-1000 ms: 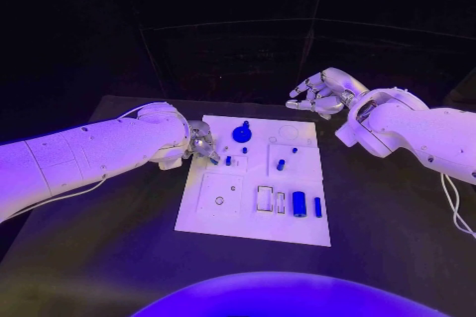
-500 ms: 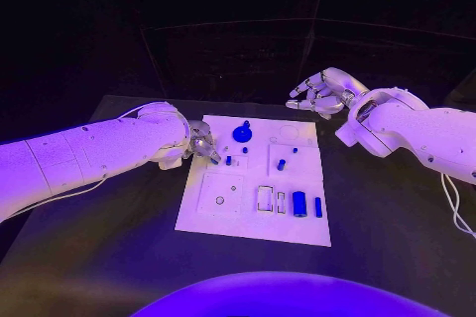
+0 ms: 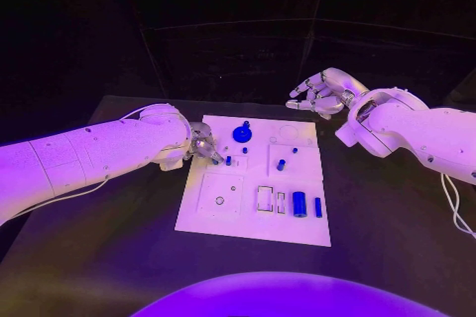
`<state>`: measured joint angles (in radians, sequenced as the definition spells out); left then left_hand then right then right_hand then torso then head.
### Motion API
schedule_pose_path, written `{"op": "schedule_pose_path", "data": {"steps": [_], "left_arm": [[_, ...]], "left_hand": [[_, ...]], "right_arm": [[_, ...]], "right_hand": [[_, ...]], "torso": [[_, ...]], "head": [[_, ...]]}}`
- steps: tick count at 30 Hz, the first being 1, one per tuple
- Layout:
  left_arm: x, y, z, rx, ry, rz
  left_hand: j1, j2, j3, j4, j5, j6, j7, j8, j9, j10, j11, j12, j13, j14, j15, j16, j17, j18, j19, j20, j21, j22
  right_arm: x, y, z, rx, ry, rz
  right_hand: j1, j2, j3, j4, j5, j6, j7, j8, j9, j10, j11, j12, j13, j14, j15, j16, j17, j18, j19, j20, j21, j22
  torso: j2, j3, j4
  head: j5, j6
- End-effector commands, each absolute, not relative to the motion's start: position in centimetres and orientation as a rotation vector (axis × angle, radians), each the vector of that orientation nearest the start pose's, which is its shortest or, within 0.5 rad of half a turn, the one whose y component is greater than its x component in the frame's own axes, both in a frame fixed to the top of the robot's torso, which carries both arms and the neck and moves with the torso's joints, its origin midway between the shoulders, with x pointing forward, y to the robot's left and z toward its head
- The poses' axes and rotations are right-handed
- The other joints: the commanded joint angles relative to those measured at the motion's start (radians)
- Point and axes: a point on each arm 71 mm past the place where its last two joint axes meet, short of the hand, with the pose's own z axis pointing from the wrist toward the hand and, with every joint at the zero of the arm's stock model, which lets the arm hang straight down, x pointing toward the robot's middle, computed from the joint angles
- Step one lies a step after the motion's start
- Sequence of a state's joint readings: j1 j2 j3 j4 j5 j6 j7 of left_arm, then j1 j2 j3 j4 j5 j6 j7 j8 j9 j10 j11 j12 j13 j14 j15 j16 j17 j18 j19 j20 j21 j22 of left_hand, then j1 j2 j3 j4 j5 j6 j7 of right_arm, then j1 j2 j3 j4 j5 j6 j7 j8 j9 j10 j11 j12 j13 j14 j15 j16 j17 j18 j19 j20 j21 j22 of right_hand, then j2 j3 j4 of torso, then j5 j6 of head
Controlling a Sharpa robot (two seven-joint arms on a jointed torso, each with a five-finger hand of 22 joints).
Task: Assemble the parts on the task board
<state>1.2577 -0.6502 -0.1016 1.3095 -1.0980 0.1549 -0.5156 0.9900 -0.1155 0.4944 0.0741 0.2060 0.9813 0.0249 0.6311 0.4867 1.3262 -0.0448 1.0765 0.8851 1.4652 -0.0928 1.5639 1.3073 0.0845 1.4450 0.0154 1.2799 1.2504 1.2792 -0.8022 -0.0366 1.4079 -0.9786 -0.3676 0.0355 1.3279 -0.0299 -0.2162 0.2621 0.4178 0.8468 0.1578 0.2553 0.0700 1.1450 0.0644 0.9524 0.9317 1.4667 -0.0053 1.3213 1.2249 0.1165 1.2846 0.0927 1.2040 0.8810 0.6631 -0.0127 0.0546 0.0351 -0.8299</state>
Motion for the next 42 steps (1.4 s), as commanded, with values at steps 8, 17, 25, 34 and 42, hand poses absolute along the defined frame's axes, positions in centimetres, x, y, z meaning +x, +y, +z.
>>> {"op": "schedule_pose_path", "data": {"steps": [8,17,25,34,42], "left_arm": [[51.7,18.6,-23.2,-0.132,2.324,-0.308],[51.9,18.8,-23.1,-0.15,2.308,-0.305],[51.8,19.3,-22.9,-0.171,2.278,-0.326],[52.1,20.2,-21.9,-0.327,2.152,-0.464],[52.6,19.6,-20.9,-0.441,2.053,-0.74]], "left_hand": [[-0.031,0.005,-0.085,0.041,-0.003,0.012,0.002,-0.008,-0.012,0.007,0.002,0.008,0.009,0.106,-0.006,0.007,0.263,-0.008,0.003,-0.003,0.005,0.005],[-0.046,0.007,-0.157,0.075,-0.003,0.015,0.003,-0.011,-0.019,0.006,0.003,0.006,0.01,0.106,-0.006,0.007,0.263,-0.008,0.004,-0.003,0.004,0.007],[-0.043,-0.012,-0.296,0.123,-0.151,0.011,0.002,-0.013,-0.026,-0.005,0.003,-0.009,-0.006,0.106,-0.006,0.007,0.263,-0.005,0.001,-0.005,-0.007,0.001],[0.005,0.006,-0.414,0.188,-0.155,-0.063,0.031,-0.037,-0.045,-0.145,0.029,-0.2,-0.233,0.082,0.012,-0.042,0.17,0.018,-0.049,0.009,-0.12,-0.104],[0.139,0.068,-0.468,0.207,-0.139,-0.257,0.132,-0.11,-0.116,-0.404,0.121,-0.359,-0.347,-0.122,0.089,-0.426,-0.355,0.085,-0.283,0.08,-0.587,-0.515]], "right_arm": [[52.2,-21.6,-14.6,0.251,1.594,0.892],[52.2,-21.7,-14.6,0.252,1.593,0.89],[52.2,-21.7,-14.6,0.253,1.593,0.89],[52.2,-21.8,-14.6,0.254,1.592,0.888],[52.4,-21.9,-14.7,0.255,1.592,0.884]], "right_hand": [[0.0,0.006,-0.006,0.001,0.003,-0.002,-0.005,0.005,-0.001,-0.001,0.001,-0.005,-0.003,0.024,-0.009,-0.006,-0.001,0.01,-0.004,-0.003,-0.007,-0.003],[0.0,0.006,-0.006,0.001,0.003,-0.002,-0.005,0.005,-0.001,-0.002,0.001,-0.007,-0.004,0.024,-0.009,-0.007,-0.002,0.011,-0.004,-0.003,-0.008,-0.004],[0.0,0.006,-0.006,0.001,0.004,-0.002,-0.005,0.005,-0.001,-0.002,0.001,-0.008,-0.006,0.024,-0.009,-0.007,-0.003,0.011,-0.005,-0.003,-0.009,-0.006],[0.0,0.006,-0.006,0.001,0.004,-0.002,-0.005,0.005,-0.001,-0.002,0.001,-0.008,-0.006,0.024,-0.009,-0.007,-0.003,0.011,-0.005,-0.003,-0.009,-0.006],[-0.002,0.006,-0.007,0.002,0.004,-0.002,-0.005,0.005,-0.001,-0.002,0.001,-0.008,-0.007,0.024,-0.009,-0.008,-0.003,0.011,-0.005,-0.003,-0.01,-0.007]], "torso": [[0.001,0.0001,-0.0001],[0.0,-0.0001,0.0004],[0.0,-0.0005,0.0002],[-0.001,-0.0002,0.0008],[0.001,0.0006,-0.0005]], "head": [[-0.001,0.0],[-0.002,0.0],[-0.004,0.001],[-0.006,0.002],[-0.007,0.006]]}}
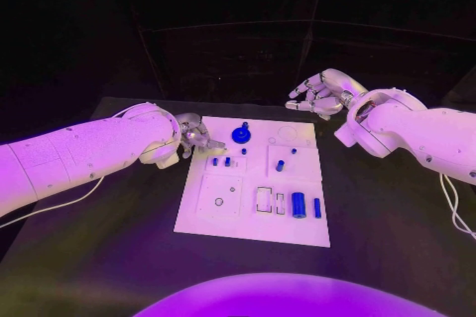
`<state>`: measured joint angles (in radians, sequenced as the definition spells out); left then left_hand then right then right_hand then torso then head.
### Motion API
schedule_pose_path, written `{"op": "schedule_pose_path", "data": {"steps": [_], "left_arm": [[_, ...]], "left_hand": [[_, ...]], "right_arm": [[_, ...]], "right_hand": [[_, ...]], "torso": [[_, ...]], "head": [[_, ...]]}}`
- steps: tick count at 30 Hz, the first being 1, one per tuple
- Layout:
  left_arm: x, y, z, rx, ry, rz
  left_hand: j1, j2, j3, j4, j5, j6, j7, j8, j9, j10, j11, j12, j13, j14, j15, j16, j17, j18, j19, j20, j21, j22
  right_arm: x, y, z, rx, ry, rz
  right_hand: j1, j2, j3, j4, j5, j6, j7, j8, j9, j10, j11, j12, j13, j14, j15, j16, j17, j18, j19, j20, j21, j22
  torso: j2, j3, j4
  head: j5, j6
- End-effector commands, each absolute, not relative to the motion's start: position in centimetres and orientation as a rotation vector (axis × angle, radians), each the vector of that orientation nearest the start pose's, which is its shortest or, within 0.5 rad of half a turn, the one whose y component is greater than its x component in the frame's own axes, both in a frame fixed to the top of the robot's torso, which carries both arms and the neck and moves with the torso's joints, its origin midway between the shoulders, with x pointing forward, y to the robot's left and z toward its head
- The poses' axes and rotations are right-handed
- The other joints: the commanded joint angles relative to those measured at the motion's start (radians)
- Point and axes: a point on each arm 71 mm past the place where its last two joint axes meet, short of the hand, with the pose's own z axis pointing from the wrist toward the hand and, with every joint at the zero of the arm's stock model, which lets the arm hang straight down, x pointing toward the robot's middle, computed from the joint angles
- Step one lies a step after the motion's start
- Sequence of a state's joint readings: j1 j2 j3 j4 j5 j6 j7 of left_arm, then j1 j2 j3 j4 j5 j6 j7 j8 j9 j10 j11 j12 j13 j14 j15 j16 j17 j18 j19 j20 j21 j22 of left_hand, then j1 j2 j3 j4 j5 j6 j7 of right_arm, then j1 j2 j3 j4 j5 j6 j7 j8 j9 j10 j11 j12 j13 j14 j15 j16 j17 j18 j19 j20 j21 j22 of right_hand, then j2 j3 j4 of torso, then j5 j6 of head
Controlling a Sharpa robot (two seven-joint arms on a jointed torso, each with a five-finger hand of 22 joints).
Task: Assemble the parts on the task board
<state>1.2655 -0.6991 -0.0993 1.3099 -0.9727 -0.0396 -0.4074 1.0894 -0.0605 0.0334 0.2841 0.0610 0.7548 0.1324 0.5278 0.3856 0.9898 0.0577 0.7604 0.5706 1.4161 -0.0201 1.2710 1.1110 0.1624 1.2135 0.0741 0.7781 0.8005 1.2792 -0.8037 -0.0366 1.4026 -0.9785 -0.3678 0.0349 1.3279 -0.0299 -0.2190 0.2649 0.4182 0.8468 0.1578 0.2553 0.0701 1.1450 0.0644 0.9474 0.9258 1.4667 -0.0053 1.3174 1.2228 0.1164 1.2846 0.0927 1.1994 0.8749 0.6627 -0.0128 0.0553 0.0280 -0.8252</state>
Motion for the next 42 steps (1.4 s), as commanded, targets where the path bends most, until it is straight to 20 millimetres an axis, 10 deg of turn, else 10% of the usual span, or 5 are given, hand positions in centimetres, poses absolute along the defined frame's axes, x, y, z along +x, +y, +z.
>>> {"op": "schedule_pose_path", "data": {"steps": [1,8,17,30,42], "left_arm": [[52.7,19.3,-20.7,-0.439,2.04,-0.778],[53.0,16.8,-19.7,-0.242,1.939,-0.963],[53.4,14.0,-19.7,0.169,1.856,-0.846],[54.1,11.8,-21.2,0.388,1.843,-0.728],[54.4,11.4,-22.2,0.412,1.9,-0.672]], "left_hand": [[0.063,0.018,-0.004,-0.012,0.01,-0.038,0.028,-0.008,-0.02,-0.085,0.025,-0.056,-0.043,-0.104,0.024,-0.184,-0.219,0.009,-0.061,0.024,-0.101,-0.075],[0.321,0.043,0.09,-0.163,-0.005,0.01,0.03,-0.093,-0.129,-0.145,0.037,-0.21,-0.207,-0.235,0.046,-0.512,-0.513,0.028,-0.105,0.042,-0.274,-0.21],[0.344,-0.027,0.194,-0.262,-0.007,0.118,0.023,-0.238,-0.258,-0.066,0.037,-0.346,-0.384,-0.11,0.025,-0.524,-0.527,0.019,0.011,0.029,-0.284,-0.253],[0.283,-0.041,0.184,-0.302,-0.008,0.195,0.014,-0.298,-0.315,-0.047,0.031,-0.366,-0.464,0.072,0.02,0.011,0.018,-0.008,0.165,0.021,-0.016,-0.036],[0.276,-0.034,0.19,-0.32,-0.007,0.227,0.008,-0.308,-0.318,-0.026,0.027,-0.368,-0.486,0.077,0.017,0.051,0.047,-0.024,0.187,0.019,0.104,0.079]], "right_arm": [[52.4,-21.9,-14.7,0.256,1.592,0.884],[52.5,-21.8,-14.7,0.258,1.593,0.883],[52.5,-21.5,-14.7,0.256,1.589,0.89],[52.5,-20.9,-14.7,0.248,1.589,0.902],[52.5,-20.7,-14.7,0.245,1.585,0.907]], "right_hand": [[-0.002,0.006,-0.005,-0.001,0.003,-0.002,-0.005,0.005,-0.001,-0.002,0.001,-0.003,-0.001,0.024,-0.009,-0.004,-0.001,0.011,-0.005,-0.003,-0.005,-0.001],[-0.002,0.006,-0.005,-0.001,0.003,-0.002,-0.005,0.005,-0.001,-0.002,0.001,-0.003,-0.001,0.024,-0.009,-0.004,-0.001,0.011,-0.005,-0.003,-0.005,-0.001],[-0.002,0.011,-0.004,0.0,0.005,-0.002,-0.005,0.006,-0.001,0.0,0.001,-0.003,-0.003,0.024,-0.01,-0.005,-0.001,0.011,-0.004,-0.003,-0.006,-0.001],[0.0,0.014,-0.003,0.0,0.006,-0.001,-0.005,0.006,-0.001,0.002,0.0,-0.003,-0.003,0.025,-0.01,-0.005,-0.001,0.011,-0.003,-0.003,-0.007,-0.001],[0.003,0.017,-0.002,-0.001,0.007,-0.002,-0.005,0.006,-0.001,0.002,0.0,-0.004,-0.006,0.025,-0.01,-0.006,0.0,0.011,-0.002,-0.003,-0.007,-0.001]], "torso": [[0.001,0.0008,-0.0013],[0.001,-0.0008,-0.0005],[0.002,0.0001,-0.0026],[0.001,-0.0007,-0.002],[0.001,-0.0001,-0.0007]], "head": [[0.0,0.001],[-0.007,0.012],[-0.017,0.02],[-0.021,0.02],[-0.022,0.018]]}}
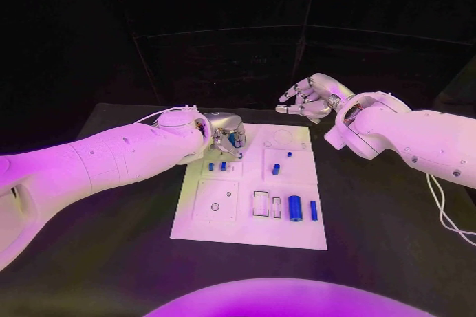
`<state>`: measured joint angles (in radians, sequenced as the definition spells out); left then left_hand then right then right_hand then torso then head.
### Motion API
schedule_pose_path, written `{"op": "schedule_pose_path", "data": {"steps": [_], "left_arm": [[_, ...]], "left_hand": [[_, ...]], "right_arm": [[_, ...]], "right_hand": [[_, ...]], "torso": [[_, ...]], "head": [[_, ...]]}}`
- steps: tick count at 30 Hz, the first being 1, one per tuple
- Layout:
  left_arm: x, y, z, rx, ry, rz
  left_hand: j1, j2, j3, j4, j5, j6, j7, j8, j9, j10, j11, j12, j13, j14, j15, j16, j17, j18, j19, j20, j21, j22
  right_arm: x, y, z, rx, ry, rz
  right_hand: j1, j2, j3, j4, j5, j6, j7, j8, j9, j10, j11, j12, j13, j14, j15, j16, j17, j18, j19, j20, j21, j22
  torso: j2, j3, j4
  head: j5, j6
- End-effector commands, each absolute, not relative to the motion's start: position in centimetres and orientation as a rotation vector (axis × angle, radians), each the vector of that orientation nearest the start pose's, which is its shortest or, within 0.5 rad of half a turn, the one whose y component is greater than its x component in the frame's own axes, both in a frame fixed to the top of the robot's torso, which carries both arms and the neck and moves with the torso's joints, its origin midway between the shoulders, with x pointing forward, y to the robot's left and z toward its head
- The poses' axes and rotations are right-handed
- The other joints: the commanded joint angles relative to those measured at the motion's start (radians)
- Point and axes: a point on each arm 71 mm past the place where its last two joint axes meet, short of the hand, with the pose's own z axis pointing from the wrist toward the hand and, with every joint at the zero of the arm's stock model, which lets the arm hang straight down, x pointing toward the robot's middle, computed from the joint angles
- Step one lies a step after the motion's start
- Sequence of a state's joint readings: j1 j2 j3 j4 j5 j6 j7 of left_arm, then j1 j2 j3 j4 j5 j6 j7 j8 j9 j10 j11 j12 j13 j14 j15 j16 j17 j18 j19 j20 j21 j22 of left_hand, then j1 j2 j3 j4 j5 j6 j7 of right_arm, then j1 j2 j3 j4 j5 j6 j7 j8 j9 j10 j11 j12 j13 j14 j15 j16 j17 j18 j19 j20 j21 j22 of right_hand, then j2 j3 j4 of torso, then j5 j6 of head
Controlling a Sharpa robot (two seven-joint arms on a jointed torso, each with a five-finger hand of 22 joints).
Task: Assemble the parts on the task board
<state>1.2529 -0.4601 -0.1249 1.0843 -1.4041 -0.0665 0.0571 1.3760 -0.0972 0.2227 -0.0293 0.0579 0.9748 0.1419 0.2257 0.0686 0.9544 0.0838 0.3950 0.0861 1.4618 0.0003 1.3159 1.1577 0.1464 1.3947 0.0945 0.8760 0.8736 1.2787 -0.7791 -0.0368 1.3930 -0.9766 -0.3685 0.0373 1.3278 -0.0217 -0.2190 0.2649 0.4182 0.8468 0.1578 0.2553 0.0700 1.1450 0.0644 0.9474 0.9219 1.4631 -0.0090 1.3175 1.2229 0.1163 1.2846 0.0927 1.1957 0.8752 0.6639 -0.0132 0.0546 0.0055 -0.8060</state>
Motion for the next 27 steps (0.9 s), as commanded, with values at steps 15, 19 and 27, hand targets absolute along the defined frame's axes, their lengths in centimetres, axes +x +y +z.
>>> {"op": "schedule_pose_path", "data": {"steps": [15,19,27], "left_arm": [[54.2,10.9,-22.8,0.418,1.915,-0.68],[54.2,10.9,-23.0,0.418,1.921,-0.678],[54.3,10.8,-23.4,0.415,1.929,-0.675]], "left_hand": [[-0.02,0.008,0.012,-0.014,-0.005,0.025,-0.006,-0.012,-0.001,0.037,-0.004,-0.004,-0.012,0.033,-0.007,0.013,-0.004,-0.016,0.015,-0.004,0.064,0.063],[-0.02,0.013,0.019,-0.016,-0.004,0.031,-0.008,-0.014,-0.001,0.044,-0.006,-0.007,-0.015,0.035,-0.009,0.017,-0.002,-0.019,0.019,-0.005,0.086,0.084],[-0.017,0.029,0.047,-0.024,-0.004,0.044,-0.011,-0.019,-0.001,0.06,-0.009,-0.018,-0.02,0.036,-0.012,0.021,-0.004,-0.022,0.021,-0.007,0.11,0.108]], "right_arm": [[52.5,-20.7,-14.7,0.245,1.585,0.908],[52.4,-20.7,-14.7,0.245,1.584,0.909],[52.4,-20.6,-14.7,0.244,1.584,0.909]], "right_hand": [[0.004,0.01,-0.002,-0.001,0.007,-0.002,-0.005,0.006,-0.001,0.002,0.0,-0.005,-0.002,0.029,-0.006,-0.006,0.0,0.011,-0.002,-0.003,-0.003,-0.001],[0.006,0.011,-0.002,-0.002,0.008,-0.002,-0.005,0.007,-0.001,0.002,0.0,-0.005,-0.003,0.029,-0.007,-0.006,0.0,0.011,-0.002,-0.004,-0.004,-0.001],[0.007,0.011,-0.001,-0.003,0.009,-0.002,-0.006,0.007,-0.001,0.002,0.0,-0.005,-0.004,0.029,-0.007,-0.006,-0.001,0.011,-0.002,-0.004,-0.005,-0.002]], "torso": [[-0.001,0.0003,0.0008],[-0.002,0.0005,0.0006],[-0.001,0.0001,-0.0002]], "head": [[-0.003,-0.002],[-0.004,-0.001],[-0.005,0.0]]}}
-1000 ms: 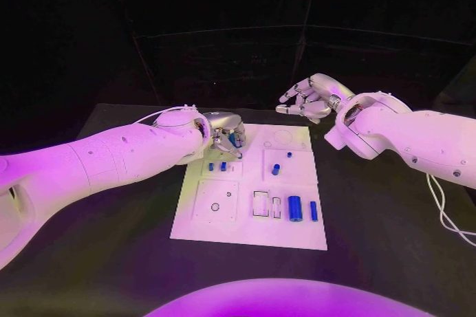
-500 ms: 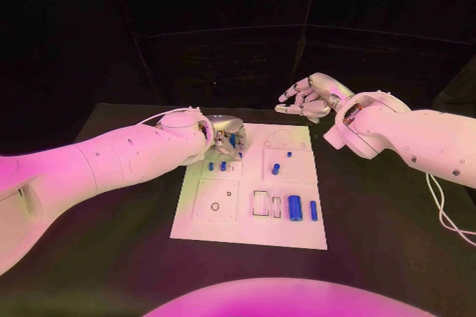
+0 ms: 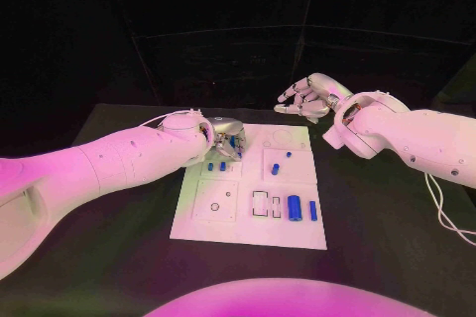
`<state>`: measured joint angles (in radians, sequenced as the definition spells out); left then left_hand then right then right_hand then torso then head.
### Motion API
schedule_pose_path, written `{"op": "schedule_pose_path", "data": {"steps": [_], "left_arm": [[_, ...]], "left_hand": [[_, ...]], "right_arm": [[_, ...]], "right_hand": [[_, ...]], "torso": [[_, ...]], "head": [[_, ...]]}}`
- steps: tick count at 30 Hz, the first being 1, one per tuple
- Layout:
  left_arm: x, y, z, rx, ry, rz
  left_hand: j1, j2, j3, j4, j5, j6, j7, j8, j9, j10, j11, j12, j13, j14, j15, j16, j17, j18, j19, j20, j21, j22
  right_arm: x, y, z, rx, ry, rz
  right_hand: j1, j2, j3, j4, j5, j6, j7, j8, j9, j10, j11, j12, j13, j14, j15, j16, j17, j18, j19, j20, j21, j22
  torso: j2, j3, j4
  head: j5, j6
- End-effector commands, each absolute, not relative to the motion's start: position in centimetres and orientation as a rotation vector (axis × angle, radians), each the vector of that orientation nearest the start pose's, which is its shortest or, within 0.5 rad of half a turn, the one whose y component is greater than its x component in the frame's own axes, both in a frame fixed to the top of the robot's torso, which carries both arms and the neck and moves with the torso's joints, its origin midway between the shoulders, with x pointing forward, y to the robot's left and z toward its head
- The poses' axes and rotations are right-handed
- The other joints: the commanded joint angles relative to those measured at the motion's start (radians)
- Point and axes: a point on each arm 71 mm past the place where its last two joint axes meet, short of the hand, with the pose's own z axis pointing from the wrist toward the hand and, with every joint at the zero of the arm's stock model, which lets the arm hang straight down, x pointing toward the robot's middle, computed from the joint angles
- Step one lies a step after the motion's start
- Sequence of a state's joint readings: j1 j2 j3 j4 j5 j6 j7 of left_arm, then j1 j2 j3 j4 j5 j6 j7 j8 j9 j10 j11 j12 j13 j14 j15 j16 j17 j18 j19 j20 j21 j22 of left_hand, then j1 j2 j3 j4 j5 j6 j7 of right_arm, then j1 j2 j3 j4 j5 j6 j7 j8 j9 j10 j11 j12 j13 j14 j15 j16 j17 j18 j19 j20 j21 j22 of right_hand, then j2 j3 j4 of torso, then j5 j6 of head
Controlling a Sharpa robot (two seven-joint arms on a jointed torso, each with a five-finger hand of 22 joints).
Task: Assemble the parts on the task board
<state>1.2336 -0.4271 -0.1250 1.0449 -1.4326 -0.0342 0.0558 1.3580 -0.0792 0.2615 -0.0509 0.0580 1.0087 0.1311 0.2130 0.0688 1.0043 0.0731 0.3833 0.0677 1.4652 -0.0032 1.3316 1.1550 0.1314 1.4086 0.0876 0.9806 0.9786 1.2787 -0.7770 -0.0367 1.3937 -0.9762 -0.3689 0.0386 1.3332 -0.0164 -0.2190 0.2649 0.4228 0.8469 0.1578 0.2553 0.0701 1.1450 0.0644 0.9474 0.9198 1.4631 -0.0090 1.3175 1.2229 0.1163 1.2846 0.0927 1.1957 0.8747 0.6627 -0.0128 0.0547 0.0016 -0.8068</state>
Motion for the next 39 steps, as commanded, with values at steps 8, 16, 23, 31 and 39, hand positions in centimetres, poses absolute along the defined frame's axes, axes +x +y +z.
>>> {"op": "schedule_pose_path", "data": {"steps": [8,16,23,31,39], "left_arm": [[54.3,10.7,-23.6,0.411,1.927,-0.675],[54.5,11.1,-23.7,0.396,1.92,-0.67],[54.3,11.7,-23.4,0.363,1.896,-0.699],[54.0,12.8,-21.8,0.28,1.818,-0.77],[53.8,14.7,-21.2,0.223,1.813,-0.777]], "left_hand": [[0.01,0.043,0.082,-0.019,-0.006,0.053,-0.01,-0.006,0.004,0.067,-0.011,-0.023,-0.002,0.033,-0.019,0.011,-0.006,-0.01,0.007,-0.008,0.039,0.039],[0.027,0.059,0.168,-0.057,-0.01,0.081,-0.007,-0.008,0.007,0.108,-0.016,-0.044,-0.002,0.033,-0.024,0.017,-0.004,-0.014,0.002,-0.016,0.062,0.065],[0.001,0.044,0.192,-0.063,-0.01,0.077,0.0,-0.02,0.004,0.107,-0.009,-0.068,-0.003,0.031,-0.018,0.017,-0.01,-0.015,-0.003,-0.012,0.066,0.07],[-0.008,0.037,0.218,-0.074,-0.01,0.077,0.005,-0.029,0.003,0.113,-0.006,-0.086,-0.002,0.028,-0.015,0.009,-0.032,-0.016,-0.002,-0.009,0.079,0.085],[-0.017,0.028,0.224,-0.077,-0.01,0.08,0.005,-0.032,0.004,0.118,-0.005,-0.093,-0.002,0.028,-0.015,0.008,-0.039,-0.016,-0.002,-0.008,0.083,0.089]], "right_arm": [[52.5,-20.6,-14.7,0.244,1.585,0.91],[52.5,-20.5,-14.7,0.243,1.586,0.911],[52.4,-20.5,-14.7,0.243,1.585,0.912],[52.3,-20.5,-14.6,0.241,1.585,0.915],[52.4,-20.7,-14.7,0.244,1.585,0.911]], "right_hand": [[0.002,0.006,-0.001,-0.003,0.005,-0.002,-0.006,0.007,-0.001,0.002,0.0,-0.005,-0.002,0.029,-0.007,-0.006,-0.001,0.011,-0.002,-0.004,-0.005,-0.002],[0.004,0.008,-0.001,-0.004,0.008,-0.002,-0.006,0.007,-0.001,0.003,0.0,-0.005,-0.002,0.029,-0.007,-0.006,0.0,0.011,-0.001,-0.004,-0.005,-0.001],[0.006,0.009,-0.001,-0.005,0.012,-0.002,-0.006,0.007,-0.001,0.004,-0.001,-0.005,-0.004,0.03,-0.007,-0.007,-0.001,0.011,-0.001,-0.004,-0.006,-0.003],[0.006,0.009,-0.001,-0.005,0.012,-0.002,-0.006,0.007,-0.001,0.004,-0.001,-0.005,-0.004,0.03,-0.007,-0.007,-0.001,0.011,-0.001,-0.004,-0.006,-0.003],[0.007,0.01,-0.001,-0.005,0.015,-0.002,-0.006,0.007,-0.001,0.004,-0.001,-0.006,-0.005,0.03,-0.007,-0.008,-0.001,0.011,0.0,-0.004,-0.007,-0.003]], "torso": [[0.001,-0.0002,0.0003],[0.0,-0.0006,-0.0002],[0.0,-0.0008,-0.0001],[-0.001,0.0,0.002],[0.0,-0.0001,0.0023]], "head": [[-0.002,0.0],[-0.003,0.0],[-0.004,0.004],[-0.012,0.006],[-0.011,0.005]]}}
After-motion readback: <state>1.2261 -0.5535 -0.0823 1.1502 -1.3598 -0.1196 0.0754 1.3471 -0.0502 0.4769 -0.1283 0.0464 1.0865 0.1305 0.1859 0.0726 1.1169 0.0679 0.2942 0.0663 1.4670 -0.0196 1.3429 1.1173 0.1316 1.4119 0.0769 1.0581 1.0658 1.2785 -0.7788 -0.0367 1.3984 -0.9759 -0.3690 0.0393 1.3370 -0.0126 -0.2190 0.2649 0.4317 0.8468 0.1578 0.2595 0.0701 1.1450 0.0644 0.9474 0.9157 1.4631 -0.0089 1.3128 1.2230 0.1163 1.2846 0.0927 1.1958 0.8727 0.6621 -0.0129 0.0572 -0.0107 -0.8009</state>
